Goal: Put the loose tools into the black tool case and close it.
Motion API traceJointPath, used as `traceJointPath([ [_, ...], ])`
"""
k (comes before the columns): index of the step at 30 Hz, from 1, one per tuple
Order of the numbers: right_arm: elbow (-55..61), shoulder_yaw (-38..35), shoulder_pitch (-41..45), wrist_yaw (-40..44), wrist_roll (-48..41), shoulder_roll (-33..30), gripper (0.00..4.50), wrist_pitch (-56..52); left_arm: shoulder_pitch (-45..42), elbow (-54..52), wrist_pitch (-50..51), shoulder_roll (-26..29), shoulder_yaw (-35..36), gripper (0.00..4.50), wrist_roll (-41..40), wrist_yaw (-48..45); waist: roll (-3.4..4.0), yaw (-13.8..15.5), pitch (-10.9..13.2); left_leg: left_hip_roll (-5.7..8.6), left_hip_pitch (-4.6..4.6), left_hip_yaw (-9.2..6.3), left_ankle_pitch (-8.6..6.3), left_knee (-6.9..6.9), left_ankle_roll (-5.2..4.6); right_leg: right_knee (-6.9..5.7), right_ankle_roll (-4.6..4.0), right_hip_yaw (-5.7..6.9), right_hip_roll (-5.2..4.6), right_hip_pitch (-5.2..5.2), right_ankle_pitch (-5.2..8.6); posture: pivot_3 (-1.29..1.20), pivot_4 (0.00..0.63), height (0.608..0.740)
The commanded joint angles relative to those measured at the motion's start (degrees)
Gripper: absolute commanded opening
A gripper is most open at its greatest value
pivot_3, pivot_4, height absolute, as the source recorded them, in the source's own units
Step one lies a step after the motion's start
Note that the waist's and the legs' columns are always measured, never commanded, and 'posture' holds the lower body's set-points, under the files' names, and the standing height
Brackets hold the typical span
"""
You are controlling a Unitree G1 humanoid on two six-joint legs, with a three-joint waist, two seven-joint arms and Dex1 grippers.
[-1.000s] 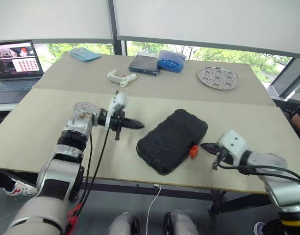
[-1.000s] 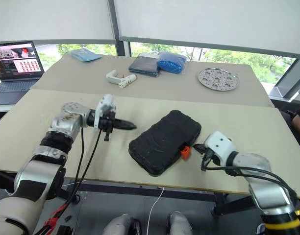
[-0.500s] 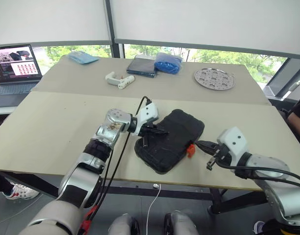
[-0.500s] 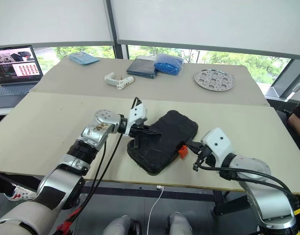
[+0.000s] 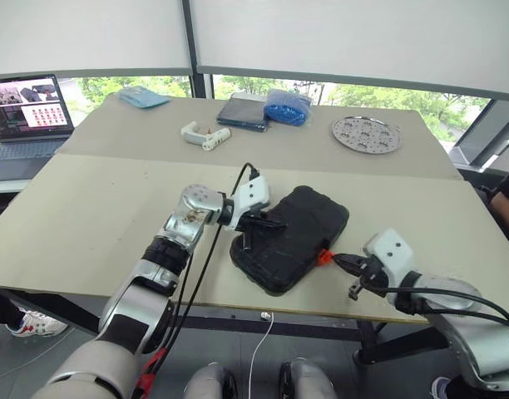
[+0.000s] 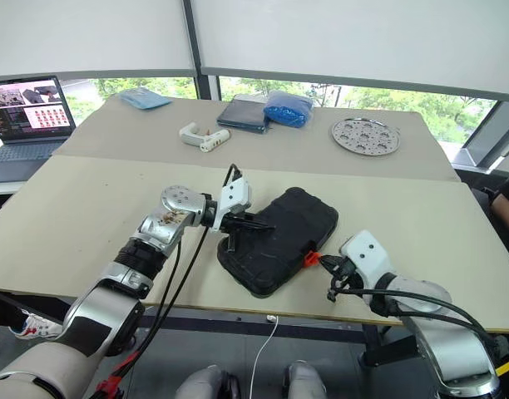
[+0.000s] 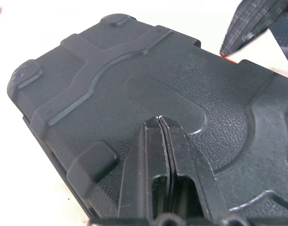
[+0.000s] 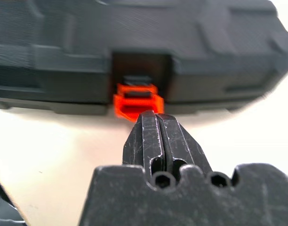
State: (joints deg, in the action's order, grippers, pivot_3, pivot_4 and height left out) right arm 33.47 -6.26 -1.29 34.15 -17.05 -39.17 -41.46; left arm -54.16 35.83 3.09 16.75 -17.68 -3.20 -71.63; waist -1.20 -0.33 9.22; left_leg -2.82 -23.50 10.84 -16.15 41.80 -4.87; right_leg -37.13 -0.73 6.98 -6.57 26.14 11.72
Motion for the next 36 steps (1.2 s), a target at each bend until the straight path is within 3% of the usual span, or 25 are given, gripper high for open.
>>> traceJointPath([
  [1, 1.21, -0.12, -1.10, -1.23, -0.15, 0.99, 0.00, 0.09, 1.01, 1.43, -2.31, -0.19, -3.09, 0.07, 3.25, -1.27, 0.02, 0.09, -0.01, 0.00, -0.01, 0.00, 0.00, 0.00, 0.00, 0.01, 0.00, 0.00, 0.00, 0.01, 0.00, 0.00, 0.150, 0.718],
  [9, -3.38, 4.54, 2.78, -2.95, 1.54, 3.68, 0.00, 1.08, -0.69, 4.92, -7.15, -1.22, -4.99, 0.07, 6.17, -1.57, 0.02, 0.40, -0.02, 0.02, -0.02, 0.00, -0.05, 0.01, -0.09, 0.04, 0.02, 0.00, -0.02, 0.00, 0.00, 0.00, 0.150, 0.718],
  [25, 2.51, 7.35, 11.03, -3.72, -1.12, 6.77, 0.00, -4.00, -1.13, 12.49, -14.90, -1.64, -6.97, 0.07, 11.30, -0.38, 0.10, -0.84, -0.17, -0.05, 0.09, -0.01, -0.06, -0.02, -0.10, 0.00, -0.03, -0.03, 0.02, 0.00, -0.06, 0.00, 0.150, 0.718],
  [36, 2.28, 7.08, 13.22, -2.30, 0.46, 3.80, 0.00, -4.02, -1.57, 14.33, -15.27, -1.43, -6.94, 0.07, 11.63, -0.11, 0.13, -1.25, -0.21, -0.10, 0.13, 0.00, -0.20, -0.04, -0.34, 0.00, -0.07, -0.04, 0.03, -0.01, -0.09, 0.00, 0.150, 0.718],
])
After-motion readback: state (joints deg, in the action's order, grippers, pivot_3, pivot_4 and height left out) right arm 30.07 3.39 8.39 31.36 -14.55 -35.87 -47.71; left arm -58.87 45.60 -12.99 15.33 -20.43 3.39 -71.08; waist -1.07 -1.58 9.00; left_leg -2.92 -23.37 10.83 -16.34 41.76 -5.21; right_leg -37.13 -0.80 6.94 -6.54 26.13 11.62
